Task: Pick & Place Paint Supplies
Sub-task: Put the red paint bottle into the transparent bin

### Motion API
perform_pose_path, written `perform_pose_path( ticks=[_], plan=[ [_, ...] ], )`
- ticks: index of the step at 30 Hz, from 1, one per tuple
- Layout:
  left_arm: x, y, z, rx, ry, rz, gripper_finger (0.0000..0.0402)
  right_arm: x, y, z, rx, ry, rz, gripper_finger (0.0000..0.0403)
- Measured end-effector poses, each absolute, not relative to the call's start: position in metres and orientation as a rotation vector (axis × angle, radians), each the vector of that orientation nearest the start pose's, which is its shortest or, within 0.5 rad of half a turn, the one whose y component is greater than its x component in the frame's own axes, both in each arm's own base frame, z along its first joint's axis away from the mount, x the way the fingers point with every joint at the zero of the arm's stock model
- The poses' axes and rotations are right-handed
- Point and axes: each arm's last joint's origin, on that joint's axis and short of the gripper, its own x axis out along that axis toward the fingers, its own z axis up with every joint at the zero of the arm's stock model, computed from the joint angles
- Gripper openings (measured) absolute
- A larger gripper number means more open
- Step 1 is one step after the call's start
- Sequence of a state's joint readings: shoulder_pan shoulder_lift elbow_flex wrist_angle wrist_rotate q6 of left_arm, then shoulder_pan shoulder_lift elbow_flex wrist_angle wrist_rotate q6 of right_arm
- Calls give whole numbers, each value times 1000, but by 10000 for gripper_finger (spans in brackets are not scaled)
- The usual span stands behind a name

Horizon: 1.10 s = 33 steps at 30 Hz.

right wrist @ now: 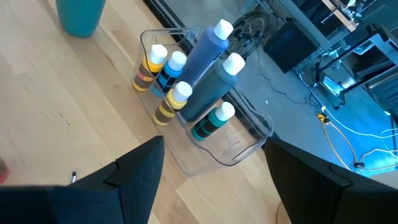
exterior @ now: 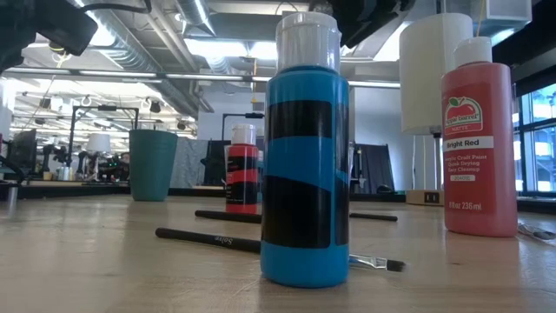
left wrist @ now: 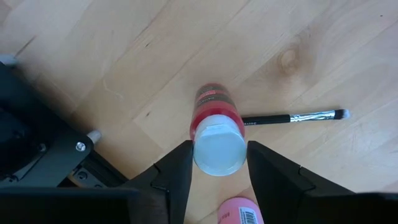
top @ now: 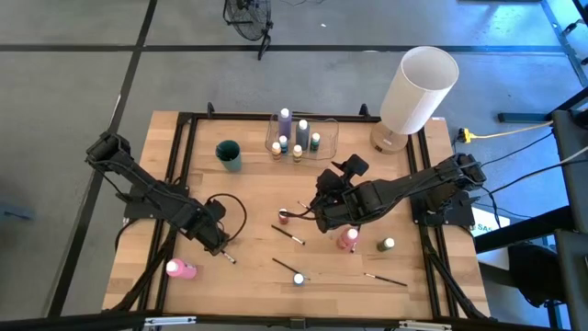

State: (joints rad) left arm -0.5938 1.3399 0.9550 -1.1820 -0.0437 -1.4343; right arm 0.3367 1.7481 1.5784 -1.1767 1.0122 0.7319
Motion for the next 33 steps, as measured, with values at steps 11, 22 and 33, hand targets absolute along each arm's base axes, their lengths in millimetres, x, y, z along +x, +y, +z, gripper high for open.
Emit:
perform_pose_path(
  ticks=[11, 22, 33],
  plan=[
    [174, -116, 227, -615, 1428, 665, 149, 328, 87, 300, -210, 762, -880, 284],
    [175, -115, 227, -597, 1419, 665, 148, 331, 88, 301, -224, 753, -857, 284],
    [181, -120, 214, -508, 1488, 656, 148, 333, 84, 302, -219, 754, -869, 283]
  ],
)
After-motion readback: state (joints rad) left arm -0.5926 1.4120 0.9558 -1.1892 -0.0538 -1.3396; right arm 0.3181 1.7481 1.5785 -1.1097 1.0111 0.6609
